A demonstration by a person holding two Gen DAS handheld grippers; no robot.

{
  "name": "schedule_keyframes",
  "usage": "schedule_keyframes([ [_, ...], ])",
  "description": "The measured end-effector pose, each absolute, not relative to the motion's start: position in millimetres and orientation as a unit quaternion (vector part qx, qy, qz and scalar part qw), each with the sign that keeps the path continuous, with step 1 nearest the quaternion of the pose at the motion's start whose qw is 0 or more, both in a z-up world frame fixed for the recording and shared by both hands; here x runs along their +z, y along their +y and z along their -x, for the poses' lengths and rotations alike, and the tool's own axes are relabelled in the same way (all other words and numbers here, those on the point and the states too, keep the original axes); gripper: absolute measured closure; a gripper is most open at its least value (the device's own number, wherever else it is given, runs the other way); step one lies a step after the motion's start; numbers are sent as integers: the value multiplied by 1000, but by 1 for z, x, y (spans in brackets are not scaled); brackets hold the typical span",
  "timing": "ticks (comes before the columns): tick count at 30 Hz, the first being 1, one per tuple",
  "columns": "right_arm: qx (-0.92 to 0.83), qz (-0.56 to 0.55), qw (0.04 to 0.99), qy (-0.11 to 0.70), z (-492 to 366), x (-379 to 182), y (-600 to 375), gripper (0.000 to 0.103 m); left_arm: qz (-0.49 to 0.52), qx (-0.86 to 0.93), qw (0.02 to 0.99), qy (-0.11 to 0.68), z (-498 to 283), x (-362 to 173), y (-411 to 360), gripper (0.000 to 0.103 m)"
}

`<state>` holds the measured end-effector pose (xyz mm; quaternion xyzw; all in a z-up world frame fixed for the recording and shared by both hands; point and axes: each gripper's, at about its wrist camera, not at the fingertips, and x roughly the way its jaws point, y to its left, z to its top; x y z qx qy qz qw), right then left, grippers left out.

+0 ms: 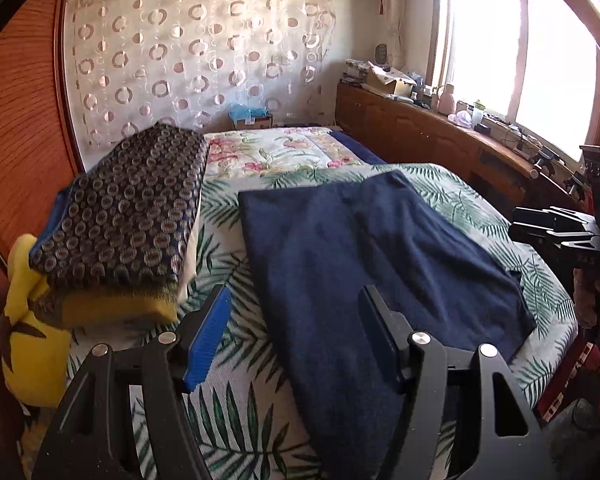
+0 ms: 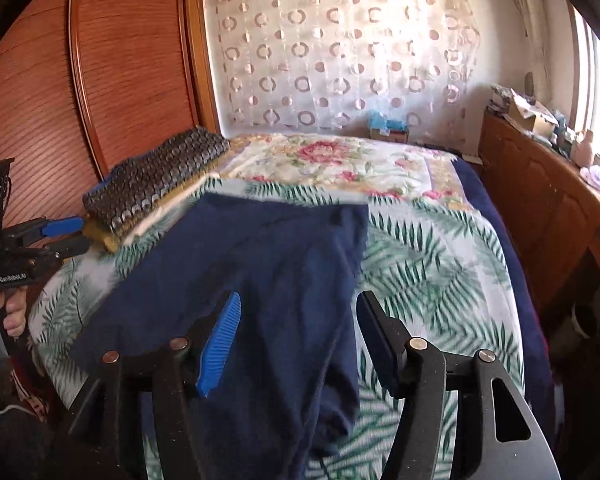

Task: Fold small clothes
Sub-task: 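Smooth the navy T-shirt flat on the quilt with both open tools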

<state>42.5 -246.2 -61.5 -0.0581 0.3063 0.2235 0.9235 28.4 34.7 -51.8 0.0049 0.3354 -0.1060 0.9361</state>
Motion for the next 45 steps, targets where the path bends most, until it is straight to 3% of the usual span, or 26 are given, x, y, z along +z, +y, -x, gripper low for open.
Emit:
schedule_keyframes([
  [18,201,83,905,366,-21,-106,-260,41,40,-97,911,398,21,-116,51,36],
  [30,219,77,891,390,-8,-116,-261,41,44,-110,912,394,31,-111,48,36],
  [34,234,88,888,386,-8,-117,-254,60,44,-114,910,397,30,-112,45,37],
  [38,237,92,887,386,-7,-120,-252,67,45,-119,908,398,28,-113,42,38],
  [39,239,90,887,386,-7,-120,-252,74,46,-120,908,399,28,-114,42,38],
  [40,239,90,887,384,-7,-121,-253,88,48,-124,907,401,28,-115,42,39],
  [45,242,78,891,377,-3,-125,-254,91,52,-133,904,404,25,-118,41,43],
])
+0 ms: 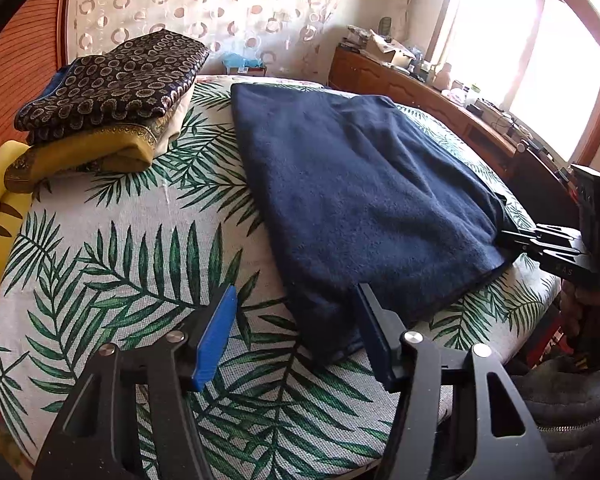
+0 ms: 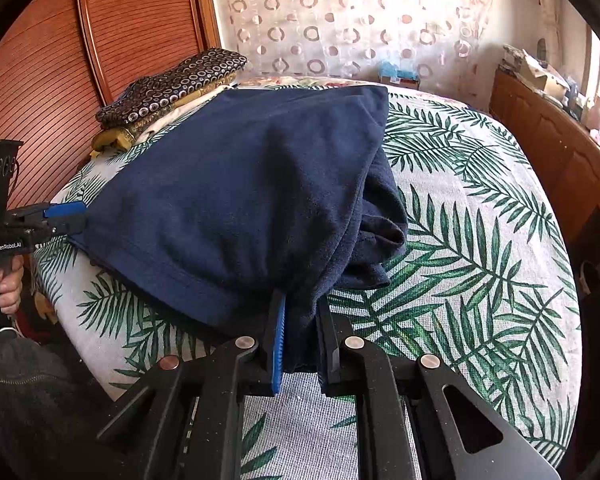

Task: Fold small clothes
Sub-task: 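Smooth the navy T-shirt flat on the quilt with both open tools, then grasp the T-shirt edge with both tools and fold it over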

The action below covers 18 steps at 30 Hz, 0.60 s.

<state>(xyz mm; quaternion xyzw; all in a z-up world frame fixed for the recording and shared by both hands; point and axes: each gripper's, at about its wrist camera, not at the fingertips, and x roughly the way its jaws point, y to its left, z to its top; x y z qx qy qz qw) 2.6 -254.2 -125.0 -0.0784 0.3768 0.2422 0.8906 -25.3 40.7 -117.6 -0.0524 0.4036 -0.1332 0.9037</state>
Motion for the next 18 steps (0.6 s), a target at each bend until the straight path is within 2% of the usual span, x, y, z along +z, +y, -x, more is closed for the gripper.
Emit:
schedule_keyframes([
  [2,243,78,890,377,-2,-126,-255,91,56,-138,903,403,25,-118,41,47],
  [9,244,76,891,375,1,-126,-255,91,61,-145,902,401,27,-118,42,51],
  [13,246,73,891,375,1,-126,-256,91,65,-155,900,403,28,-119,41,62],
  [18,252,64,890,375,0,-126,-259,93,78,-180,891,409,28,-119,39,86],
])
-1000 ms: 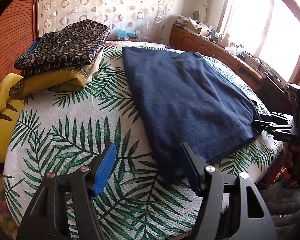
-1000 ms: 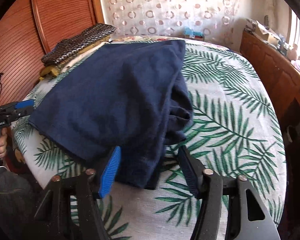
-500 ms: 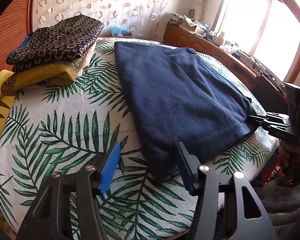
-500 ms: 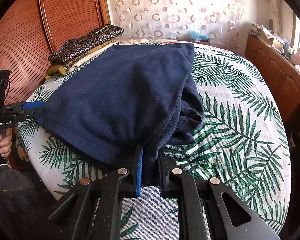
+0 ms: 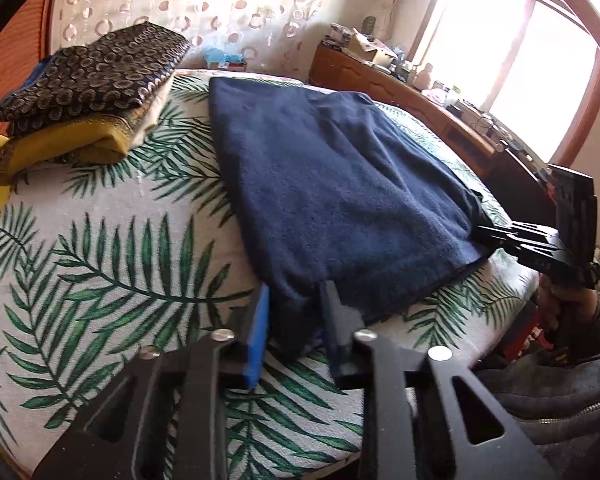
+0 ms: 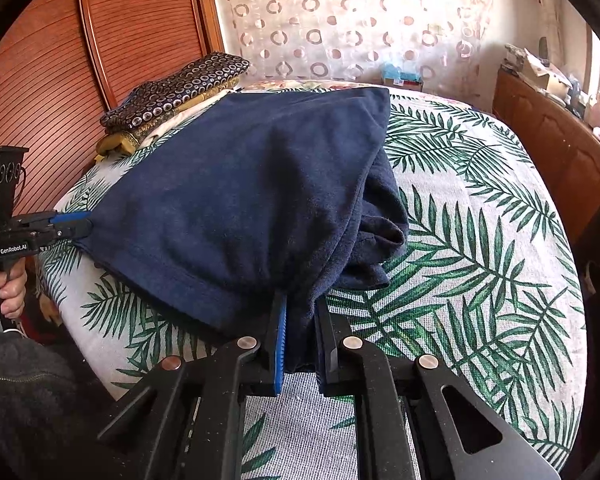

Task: Fold small clothes
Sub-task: 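Grasp the T-shirt edge with both tools and fold it over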

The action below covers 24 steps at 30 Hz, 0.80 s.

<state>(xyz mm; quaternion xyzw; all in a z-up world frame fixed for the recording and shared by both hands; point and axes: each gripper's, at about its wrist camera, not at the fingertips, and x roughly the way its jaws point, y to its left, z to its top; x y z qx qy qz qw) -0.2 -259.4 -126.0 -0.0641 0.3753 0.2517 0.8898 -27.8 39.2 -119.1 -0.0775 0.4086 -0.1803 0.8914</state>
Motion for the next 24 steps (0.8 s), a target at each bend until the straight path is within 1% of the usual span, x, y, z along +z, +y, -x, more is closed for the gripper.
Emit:
schedule_keyframes([
  [1,254,60,890,374,0,-126,-260,93,79,-182,892,406,29,-118,40,94],
  [2,258,55,891,369,1,-124,-262,94,81,-178,896,399,30,-115,40,96],
  [11,282,10,908,311,3,-86,-275,95,101,-179,923,325,20,-66,40,97],
  [19,284,7,922,263,-21,-55,-273,95,97,-172,937,288,-31,-37,42,98],
  [24,279,18,926,255,-46,-50,-265,95,104,-168,940,279,-63,-29,47,98],
])
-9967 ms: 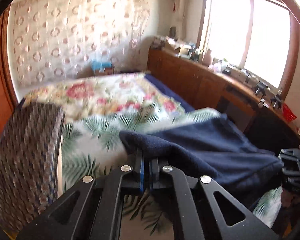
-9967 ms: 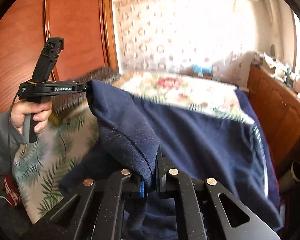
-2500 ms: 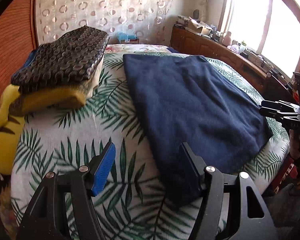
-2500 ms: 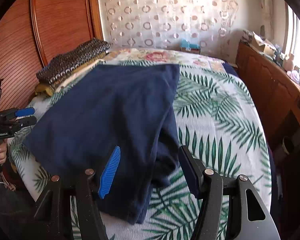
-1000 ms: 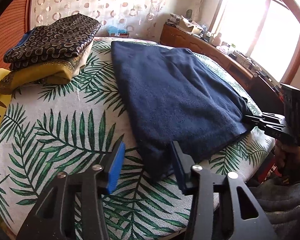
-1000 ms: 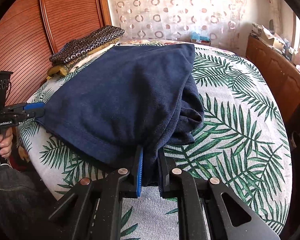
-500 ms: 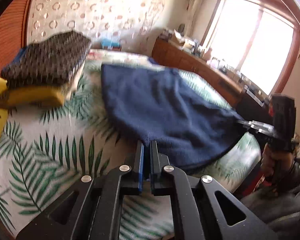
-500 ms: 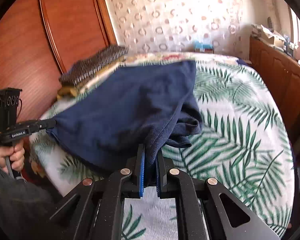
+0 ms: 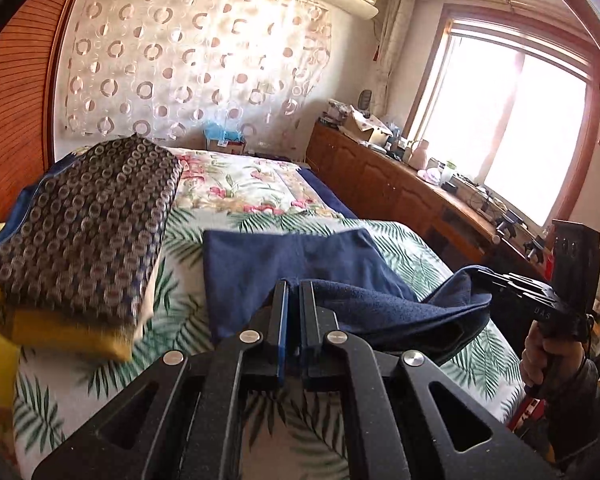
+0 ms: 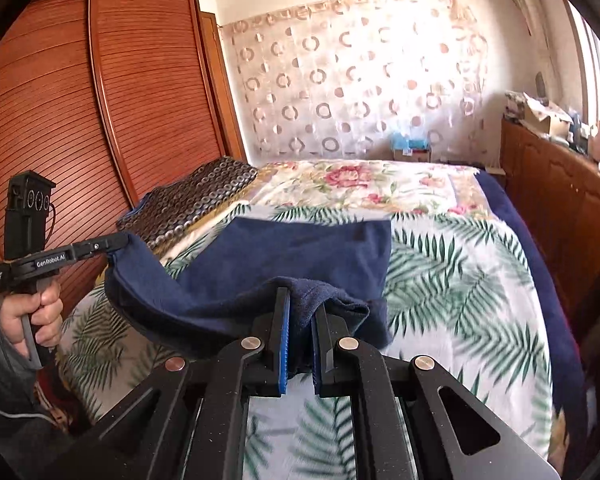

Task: Fold small clothes
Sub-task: 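Grasp the T-shirt edge with both tools and fold it over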

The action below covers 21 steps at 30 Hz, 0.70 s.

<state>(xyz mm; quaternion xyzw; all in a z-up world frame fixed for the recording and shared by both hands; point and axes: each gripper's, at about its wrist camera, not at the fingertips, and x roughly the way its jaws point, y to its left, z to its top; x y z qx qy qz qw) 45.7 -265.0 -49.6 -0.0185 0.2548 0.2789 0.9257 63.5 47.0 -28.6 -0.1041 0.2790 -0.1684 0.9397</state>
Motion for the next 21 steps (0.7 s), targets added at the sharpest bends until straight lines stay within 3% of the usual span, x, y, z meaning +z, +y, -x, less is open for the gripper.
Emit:
schedule_keyframes([
  [21,274,26,924,267,-146,-45,-242,95,106,-137,938,300,-150,-35,57,98],
])
